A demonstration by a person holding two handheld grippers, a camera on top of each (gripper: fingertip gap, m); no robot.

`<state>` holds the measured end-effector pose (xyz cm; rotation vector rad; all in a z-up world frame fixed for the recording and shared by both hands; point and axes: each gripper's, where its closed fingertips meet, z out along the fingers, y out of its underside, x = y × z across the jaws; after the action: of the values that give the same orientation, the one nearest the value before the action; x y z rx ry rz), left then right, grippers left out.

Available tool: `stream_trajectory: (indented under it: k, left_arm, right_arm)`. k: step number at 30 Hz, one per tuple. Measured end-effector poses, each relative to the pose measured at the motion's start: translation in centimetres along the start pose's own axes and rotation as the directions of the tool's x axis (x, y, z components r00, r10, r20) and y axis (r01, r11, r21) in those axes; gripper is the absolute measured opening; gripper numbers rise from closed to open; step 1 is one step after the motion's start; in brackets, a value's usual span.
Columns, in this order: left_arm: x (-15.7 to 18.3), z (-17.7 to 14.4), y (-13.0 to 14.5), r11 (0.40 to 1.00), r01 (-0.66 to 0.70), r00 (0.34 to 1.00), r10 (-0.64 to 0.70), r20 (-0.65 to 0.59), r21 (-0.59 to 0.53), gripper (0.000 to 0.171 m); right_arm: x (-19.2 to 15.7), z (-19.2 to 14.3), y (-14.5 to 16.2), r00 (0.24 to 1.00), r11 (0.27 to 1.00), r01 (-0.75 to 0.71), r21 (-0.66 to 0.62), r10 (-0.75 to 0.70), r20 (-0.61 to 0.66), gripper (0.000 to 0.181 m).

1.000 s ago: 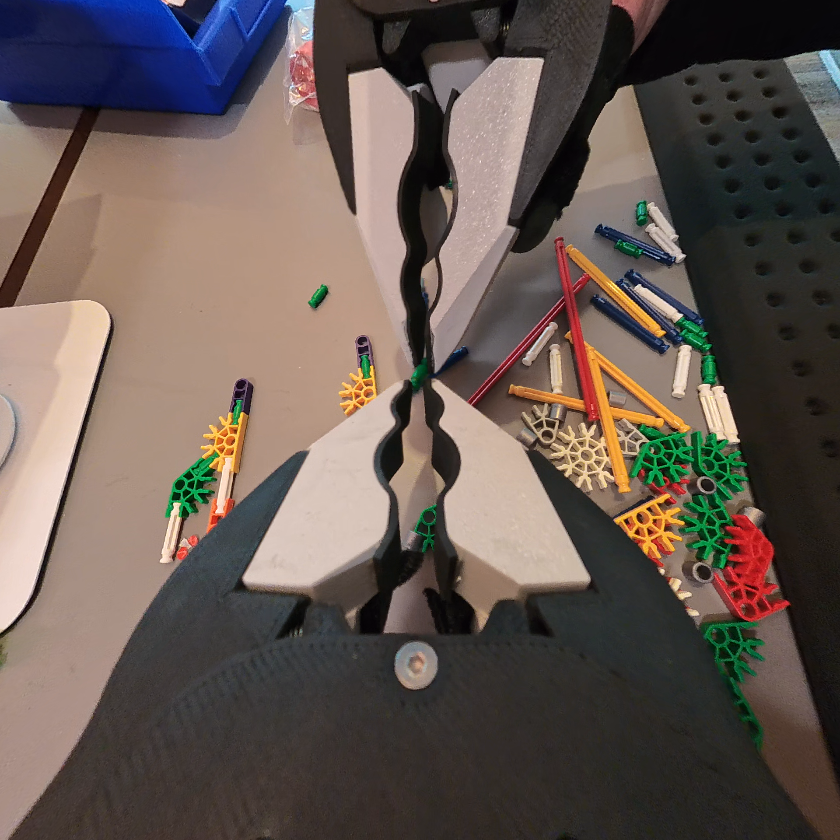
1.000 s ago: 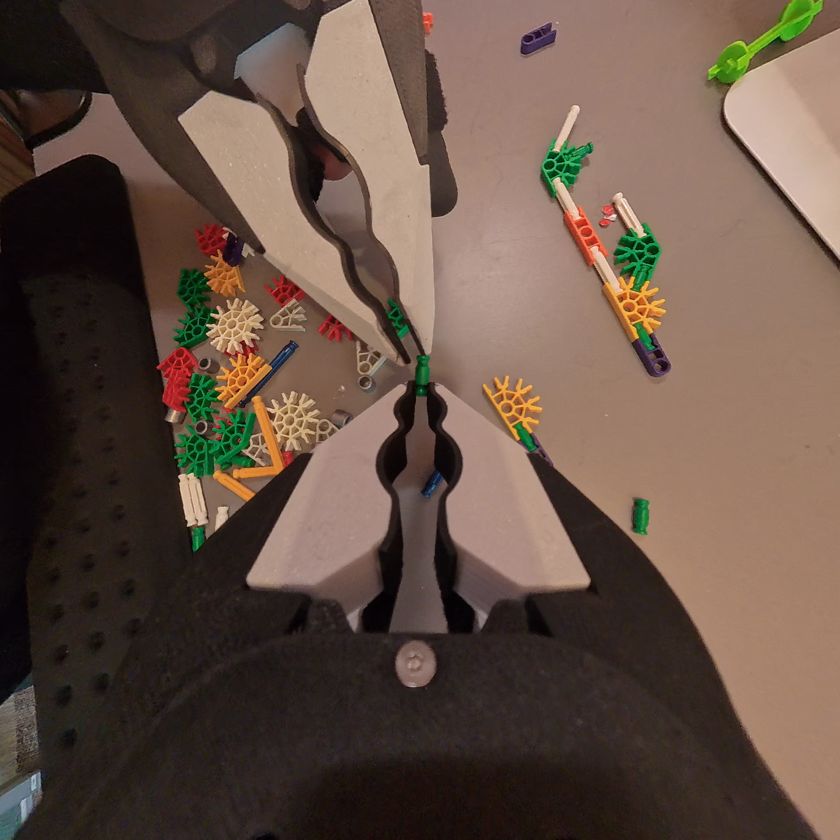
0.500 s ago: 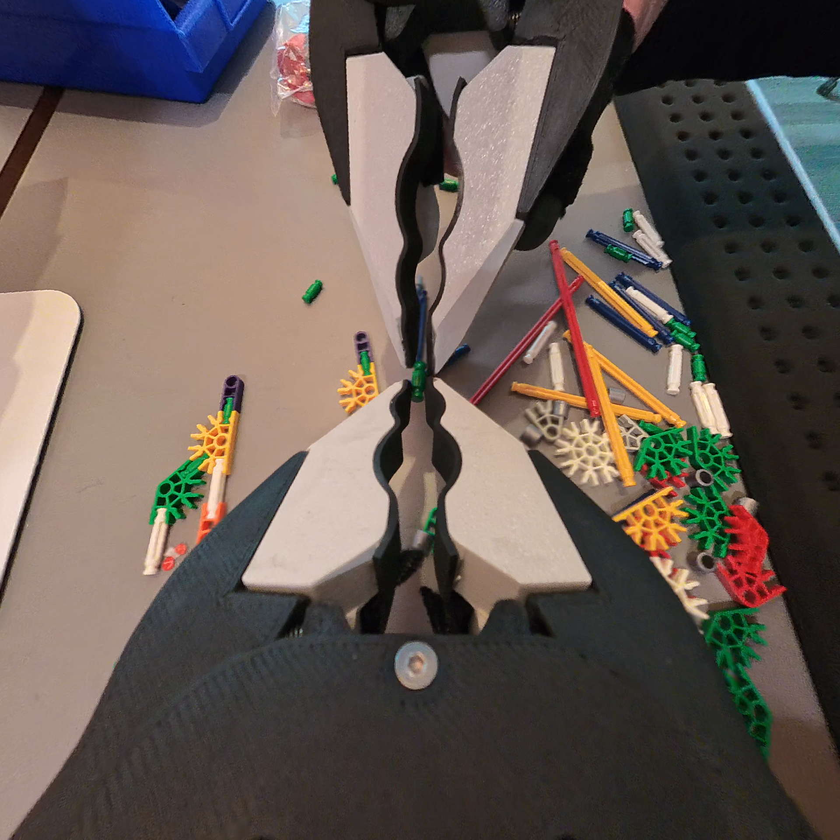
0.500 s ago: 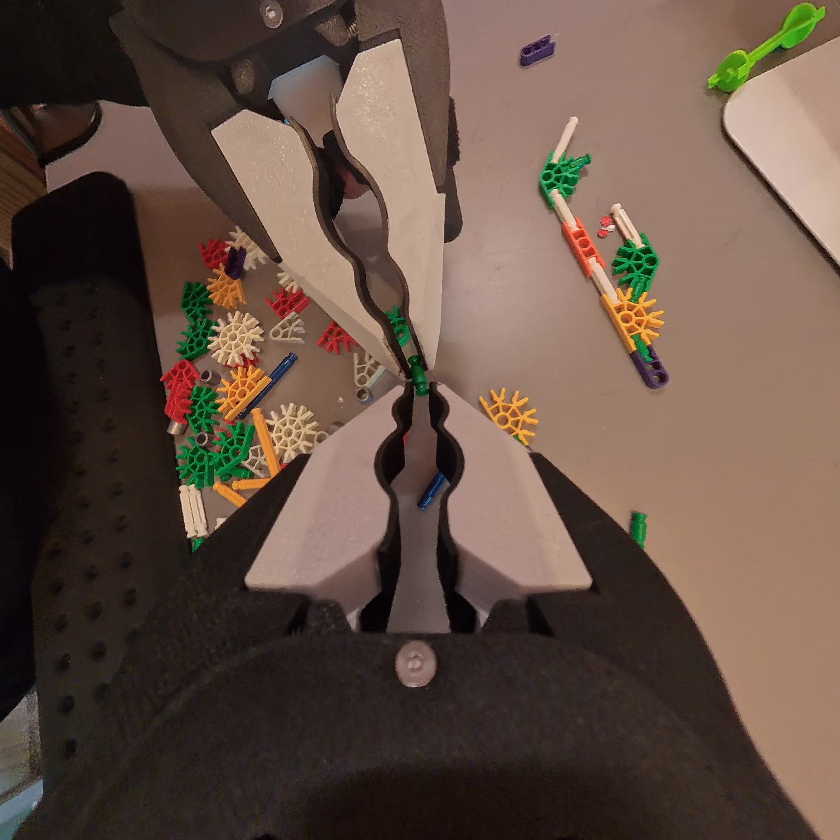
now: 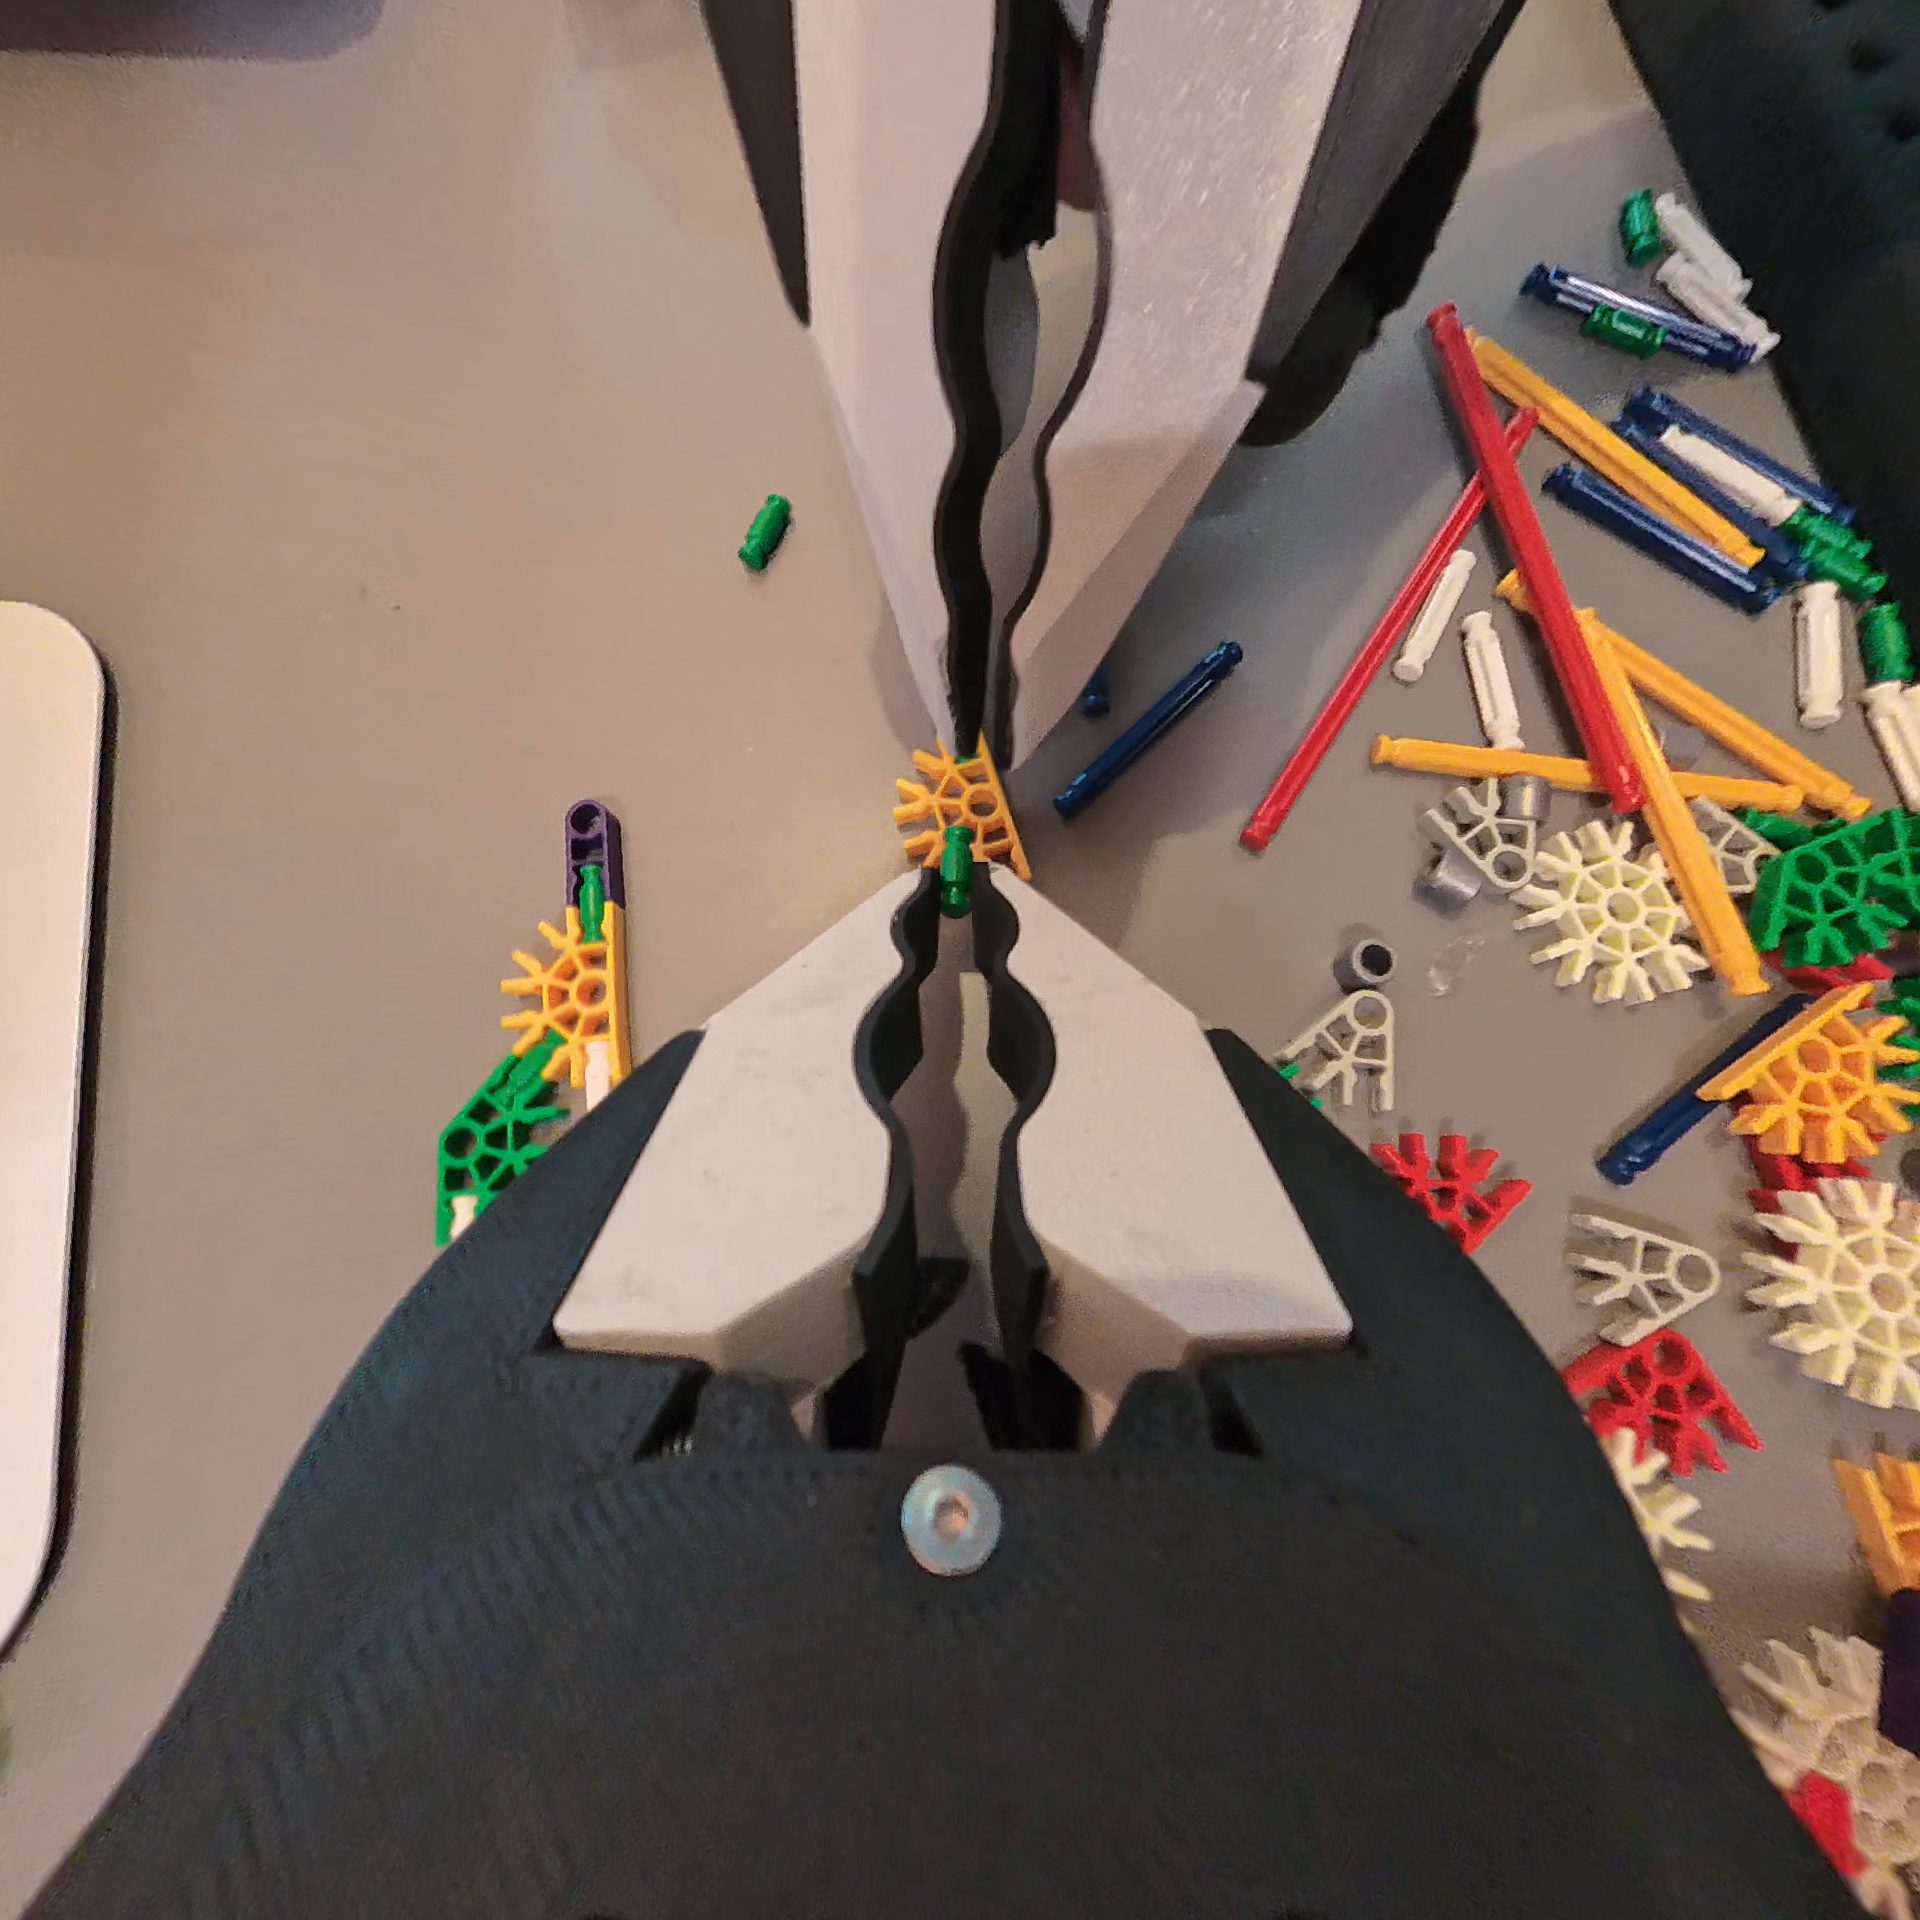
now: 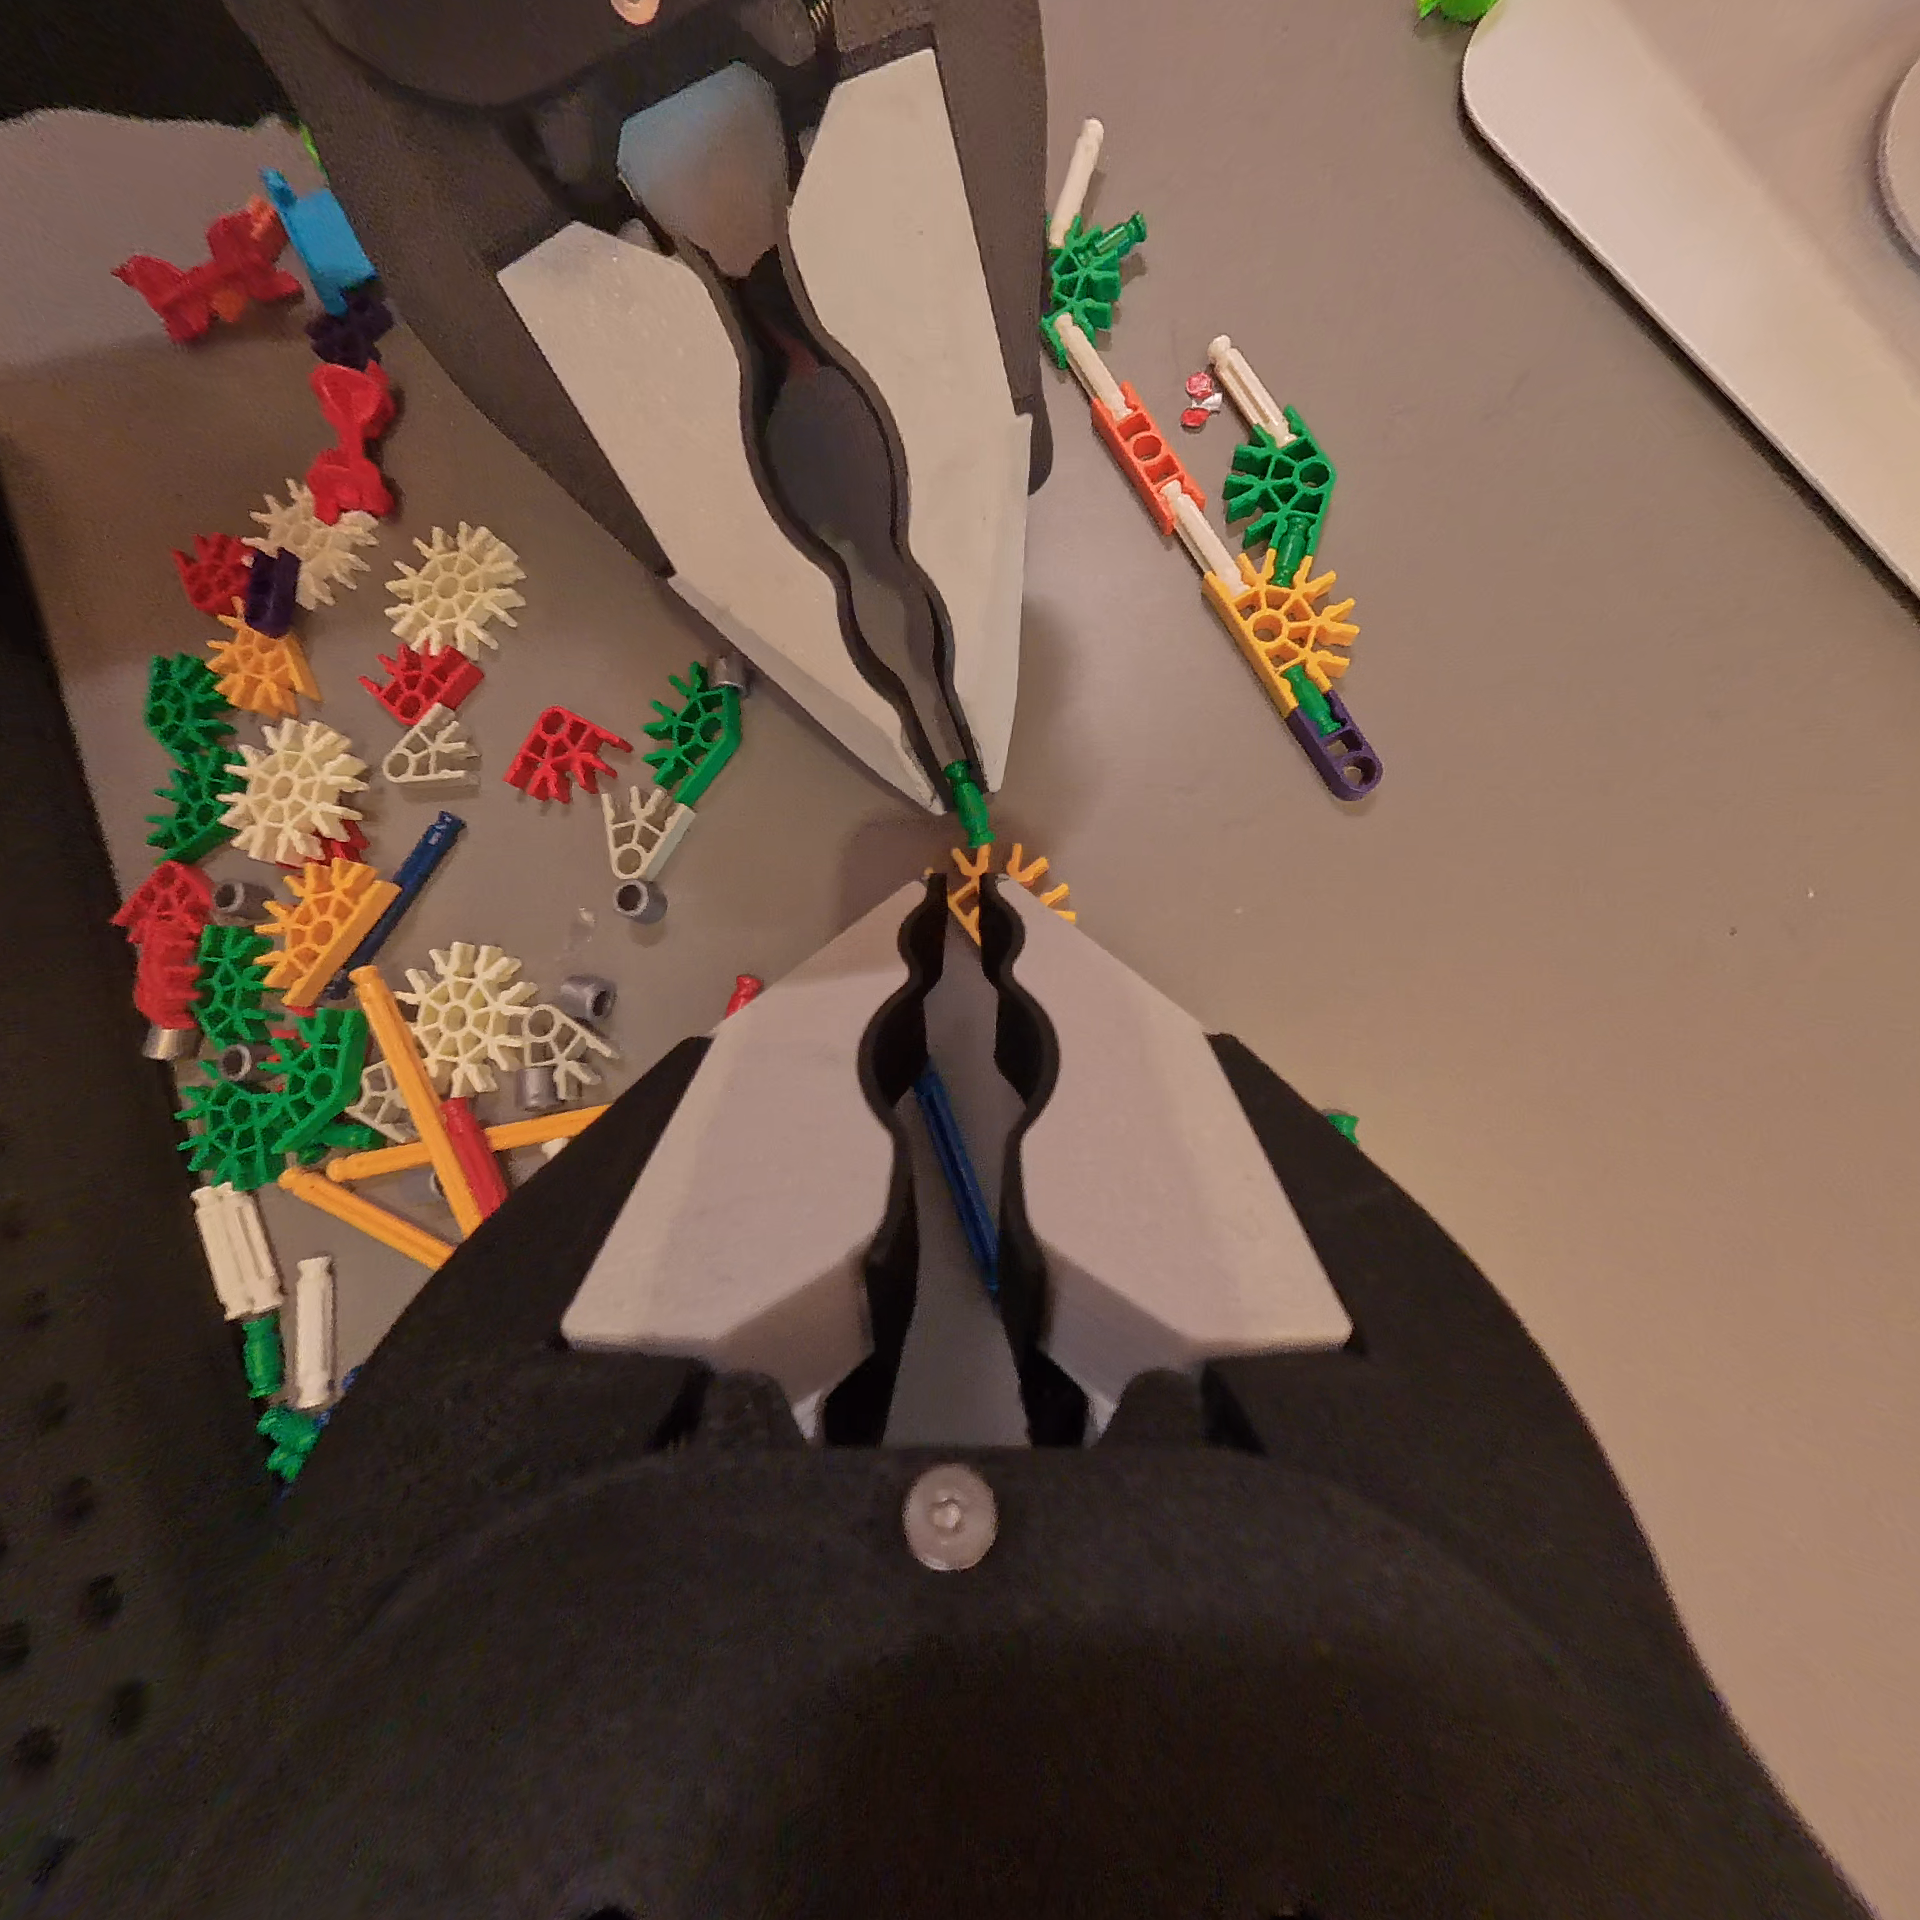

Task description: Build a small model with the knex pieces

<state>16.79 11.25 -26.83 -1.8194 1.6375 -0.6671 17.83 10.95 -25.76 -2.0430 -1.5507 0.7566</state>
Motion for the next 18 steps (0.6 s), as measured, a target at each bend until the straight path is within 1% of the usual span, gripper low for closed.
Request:
stream_trajectory:
  k: [2,7,14,18]
  left_arm:
    - [0.0,0.4,0.0,0.999,-0.032,0.999,0.032,-0.012,-0.018,0.003]
    - [-0.2,1.1,0.5,0.989,-0.131,0.991,0.129,-0.030,-0.072,0.003]
    - [-0.2,1.4,0.5,0.978,-0.188,0.981,0.182,-0.072,-0.092,0.004]
    - [-0.2,1.6,0.7,0.975,-0.201,0.977,0.192,-0.089,-0.099,0.004]
  right_arm:
    - [0.1,0.4,0.1,1.000,1.000,0.019,-0.015,-0.019,-0.016,0.001]
    - [0.7,1.0,0.2,1.000,1.000,0.007,-0.021,-0.008,-0.025,0.000]
    - [0.9,1.9,0.8,1.000,0.998,0.007,-0.057,-0.008,-0.020,0.000]
    - [0.9,2.1,0.8,1.000,0.999,0.007,-0.052,-0.008,-0.018,0.000]
